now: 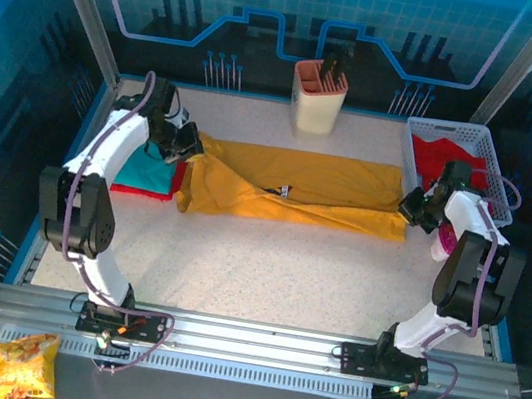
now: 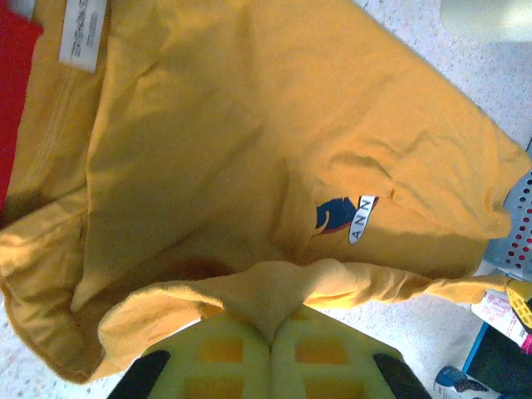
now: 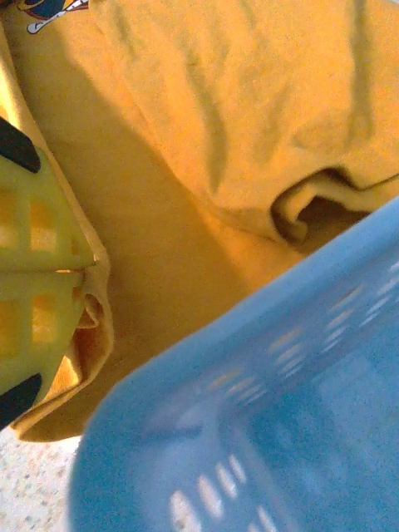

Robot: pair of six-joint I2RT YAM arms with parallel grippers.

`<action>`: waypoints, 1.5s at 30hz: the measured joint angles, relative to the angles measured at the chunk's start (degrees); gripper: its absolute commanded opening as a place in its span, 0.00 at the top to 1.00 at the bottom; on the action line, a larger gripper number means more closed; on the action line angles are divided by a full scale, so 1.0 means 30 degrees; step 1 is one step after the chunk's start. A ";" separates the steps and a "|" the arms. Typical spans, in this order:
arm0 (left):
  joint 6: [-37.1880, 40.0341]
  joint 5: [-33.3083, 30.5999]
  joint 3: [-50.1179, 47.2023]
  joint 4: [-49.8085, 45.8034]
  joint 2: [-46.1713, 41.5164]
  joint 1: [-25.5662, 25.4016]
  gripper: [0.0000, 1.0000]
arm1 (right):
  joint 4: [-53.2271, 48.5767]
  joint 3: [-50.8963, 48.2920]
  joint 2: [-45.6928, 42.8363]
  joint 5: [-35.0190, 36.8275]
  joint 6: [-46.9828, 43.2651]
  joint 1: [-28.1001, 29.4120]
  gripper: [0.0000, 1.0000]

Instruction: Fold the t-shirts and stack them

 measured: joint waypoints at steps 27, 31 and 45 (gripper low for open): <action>0.1224 -0.1173 0.7898 -0.2310 0.7337 0.0000 0.66 | -0.0233 0.3075 0.2215 0.2426 0.0219 0.1406 0.66; 0.1202 -0.1319 0.8357 -0.2492 0.8109 0.0000 0.56 | -0.0189 0.3249 0.2208 0.2492 0.0058 0.1734 0.45; -0.0743 -0.0736 -0.0233 0.0911 0.1916 -0.2419 0.54 | 0.0605 0.1515 -0.1472 0.1661 -0.0525 0.3235 0.02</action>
